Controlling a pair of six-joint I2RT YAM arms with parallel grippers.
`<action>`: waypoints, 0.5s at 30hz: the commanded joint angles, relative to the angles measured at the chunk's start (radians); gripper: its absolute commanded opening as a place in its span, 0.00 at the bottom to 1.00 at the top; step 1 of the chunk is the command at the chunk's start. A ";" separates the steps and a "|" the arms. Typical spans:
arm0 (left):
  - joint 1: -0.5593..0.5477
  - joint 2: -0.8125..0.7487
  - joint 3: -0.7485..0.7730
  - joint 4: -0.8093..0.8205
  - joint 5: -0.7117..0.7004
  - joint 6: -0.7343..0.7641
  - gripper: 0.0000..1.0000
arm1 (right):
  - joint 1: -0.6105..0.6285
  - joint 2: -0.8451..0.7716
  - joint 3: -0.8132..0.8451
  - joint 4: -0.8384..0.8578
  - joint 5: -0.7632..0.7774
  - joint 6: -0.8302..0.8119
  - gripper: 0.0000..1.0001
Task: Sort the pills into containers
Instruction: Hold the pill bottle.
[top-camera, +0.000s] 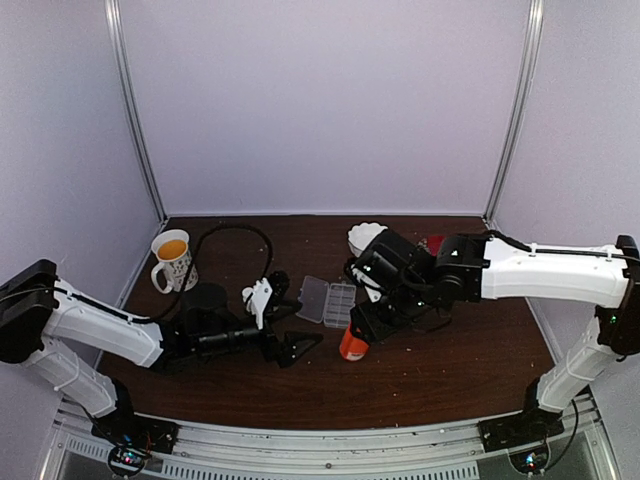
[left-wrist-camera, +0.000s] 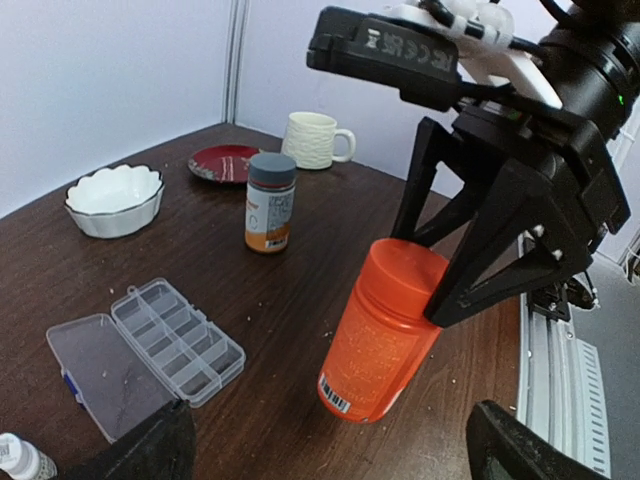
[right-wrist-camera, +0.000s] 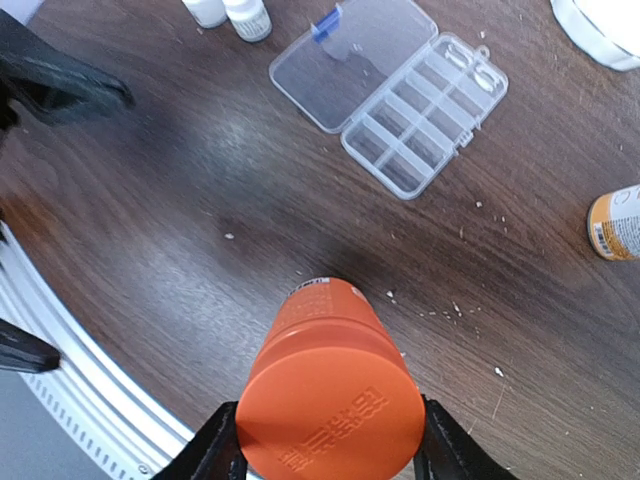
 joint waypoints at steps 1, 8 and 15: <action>-0.034 0.023 -0.006 0.168 -0.012 0.128 0.98 | 0.000 -0.090 -0.008 0.066 -0.038 -0.001 0.44; -0.038 0.045 0.016 0.151 0.071 0.214 0.97 | -0.001 -0.152 -0.014 0.130 -0.124 -0.002 0.44; -0.038 0.046 0.047 0.097 0.092 0.259 0.98 | -0.002 -0.195 -0.028 0.192 -0.172 0.002 0.43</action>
